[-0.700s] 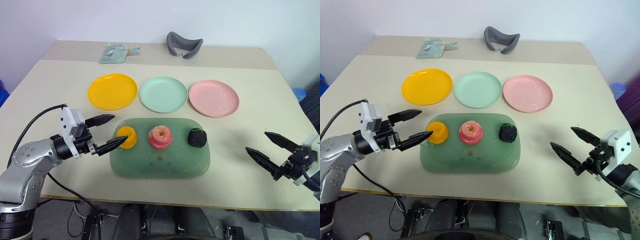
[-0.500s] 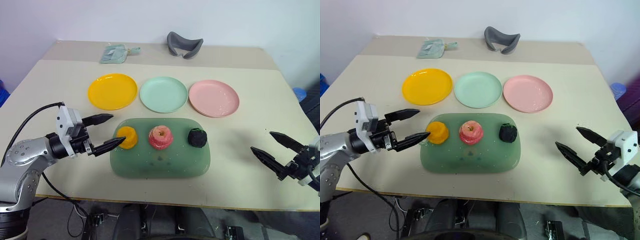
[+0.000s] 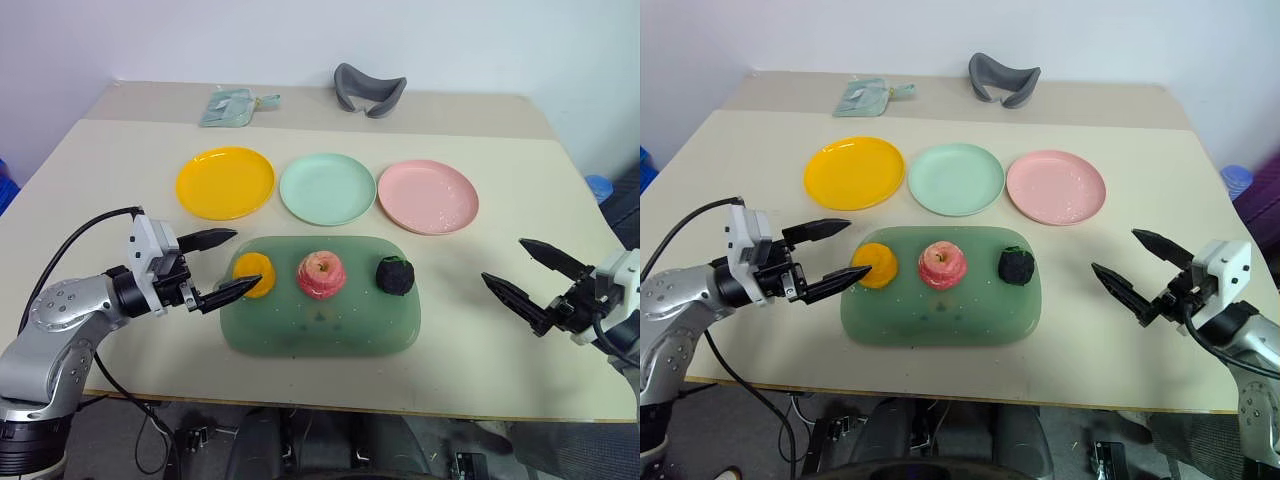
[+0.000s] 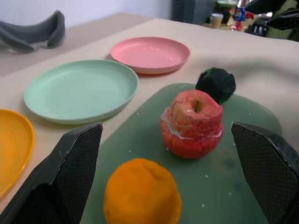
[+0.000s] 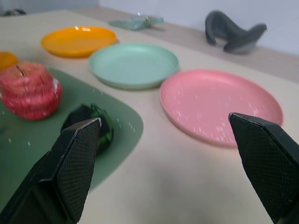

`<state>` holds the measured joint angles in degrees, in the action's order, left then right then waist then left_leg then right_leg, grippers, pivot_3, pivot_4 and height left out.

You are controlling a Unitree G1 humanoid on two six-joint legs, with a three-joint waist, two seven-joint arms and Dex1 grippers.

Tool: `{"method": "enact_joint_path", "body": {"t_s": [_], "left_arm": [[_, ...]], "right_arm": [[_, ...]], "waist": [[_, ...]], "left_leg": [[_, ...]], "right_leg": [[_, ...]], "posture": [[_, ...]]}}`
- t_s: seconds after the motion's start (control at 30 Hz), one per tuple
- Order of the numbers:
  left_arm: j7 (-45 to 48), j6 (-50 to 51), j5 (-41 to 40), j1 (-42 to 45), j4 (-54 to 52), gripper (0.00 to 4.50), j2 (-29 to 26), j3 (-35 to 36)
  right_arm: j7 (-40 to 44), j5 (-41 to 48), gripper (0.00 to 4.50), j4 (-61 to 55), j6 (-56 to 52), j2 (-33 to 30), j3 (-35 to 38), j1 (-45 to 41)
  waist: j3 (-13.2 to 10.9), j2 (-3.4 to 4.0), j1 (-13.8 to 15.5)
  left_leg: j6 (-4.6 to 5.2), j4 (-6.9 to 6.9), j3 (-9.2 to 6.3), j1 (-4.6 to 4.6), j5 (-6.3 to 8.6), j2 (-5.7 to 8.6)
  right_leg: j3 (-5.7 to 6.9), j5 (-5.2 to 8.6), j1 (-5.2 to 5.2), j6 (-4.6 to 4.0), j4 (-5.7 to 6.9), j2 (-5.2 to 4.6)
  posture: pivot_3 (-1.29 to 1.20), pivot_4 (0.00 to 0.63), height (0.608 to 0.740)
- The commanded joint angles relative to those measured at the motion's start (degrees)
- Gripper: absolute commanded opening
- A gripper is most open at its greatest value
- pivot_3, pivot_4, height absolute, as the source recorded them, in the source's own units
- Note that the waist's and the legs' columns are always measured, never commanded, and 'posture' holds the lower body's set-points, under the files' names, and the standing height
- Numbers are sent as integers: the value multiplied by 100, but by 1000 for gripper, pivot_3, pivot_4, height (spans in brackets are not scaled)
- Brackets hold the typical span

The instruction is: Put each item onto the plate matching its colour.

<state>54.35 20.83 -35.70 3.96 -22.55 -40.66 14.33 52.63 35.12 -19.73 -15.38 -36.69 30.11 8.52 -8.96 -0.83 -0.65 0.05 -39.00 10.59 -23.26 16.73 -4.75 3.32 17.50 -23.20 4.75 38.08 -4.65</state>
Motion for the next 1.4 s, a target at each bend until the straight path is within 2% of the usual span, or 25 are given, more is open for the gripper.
{"method": "enact_joint_path", "body": {"t_s": [0.03, 0.13, 0.23, 0.3, 0.43, 0.83, 0.93, 1.17, 1.2, 1.23, 1.3, 1.33, 1.4], "left_arm": [[-169, -202, 90, 184, 55, 4500, 130, 4], [-467, 230, 19, 376, -24, 4500, 139, -128], [-924, 1060, 342, 549, -146, 4500, -302, -341], [-930, 1440, 54, 715, -116, 4500, -373, -347], [-998, 1808, -19, 710, -254, 4500, -426, -389], [-816, 1480, 538, 79, -278, 4500, -549, -548], [-922, 1452, 837, 145, -58, 4500, -581, -707], [-1004, 1563, 989, 451, 169, 4500, -376, -1003], [-1023, 1528, 1069, 484, 247, 3971, -373, -1053], [-1074, 1447, 1182, 520, 336, 3701, -345, -1114], [-1142, 1294, 1316, 558, 448, 2762, -269, -1164], [-1202, 1243, 1376, 565, 505, 2517, -221, -1166], [-1418, 1130, 1499, 569, 631, 2517, -86, -1070]], "right_arm": [[92, 135, 4459, -369, 6, -144, -307, -239], [253, 193, 4459, -529, -164, -318, -697, -561], [488, 183, 4459, -619, -270, -533, -1092, -865], [637, 131, 4459, -597, -301, -669, -1327, -1038], [761, 172, 4459, -560, -483, -832, -1707, -1463], [357, -249, 4459, -180, -620, -367, -2618, -2439], [281, -290, 4459, -164, -599, -227, -2697, -2537], [189, -321, 4459, -174, -680, -158, -2730, -2611], [181, -319, 4500, -178, -691, -160, -2734, -2619], [175, -322, 4500, -169, -693, -162, -2735, -2626], [160, -324, 4500, -164, -697, -161, -2738, -2632], [146, -325, 4500, -162, -695, -156, -2735, -2635], [113, -326, 4500, -162, -685, -137, -2725, -2634]], "waist": [[0, 0, 1], [0, 0, 7], [-2, -1, 0], [-3, -3, 5], [-3, -3, 2], [-3, -3, 17], [-2, -1, 1], [-2, -3, 4], [-2, -3, 3], [-2, -3, 3], [-2, -2, 3], [-2, -3, 2], [-2, -2, 3]], "left_leg": [[0, 0, 0, 0, 0, 0], [0, -2, 0, -1, 0, 0], [1, -2, -2, -1, 0, -1], [1, 0, -1, -1, 0, 0], [2, -2, 0, -2, 0, 0], [1, -3, 2, -6, 0, 0], [1, -2, 2, -6, 0, 0], [2, -4, 4, -10, 0, 0], [2, -3, 4, -9, 0, 0], [2, -2, 4, -9, 0, -1], [1, -2, 4, -9, 0, -1], [1, -3, 5, -9, 0, -1], [2, -3, 5, -9, 0, 0]], "right_leg": [[0, 0, 0, 0, 0, 0], [0, -1, 0, 1, 1, -1], [0, 0, 0, 0, 1, 1], [0, 0, -3, 0, 1, 1], [0, 0, -3, 1, 1, -2], [1, 0, -9, -1, 1, -3], [1, 0, -10, -1, 2, -3], [2, -1, -13, 0, 2, -4], [1, 0, -13, 0, 2, -4], [2, 0, -15, -1, 3, -2], [2, 0, -15, -1, 3, -1], [1, 0, -15, -1, 3, -2], [1, -1, -14, 0, 3, -3]], "posture": [[0, 150, 740], [0, 150, 740], [0, 150, 740], [0, 150, 740], [0, 150, 740], [0, 150, 740], [0, 150, 740], [0, 150, 740], [0, 150, 740], [0, 150, 740], [0, 150, 740], [0, 150, 740], [0, 150, 740]]}}
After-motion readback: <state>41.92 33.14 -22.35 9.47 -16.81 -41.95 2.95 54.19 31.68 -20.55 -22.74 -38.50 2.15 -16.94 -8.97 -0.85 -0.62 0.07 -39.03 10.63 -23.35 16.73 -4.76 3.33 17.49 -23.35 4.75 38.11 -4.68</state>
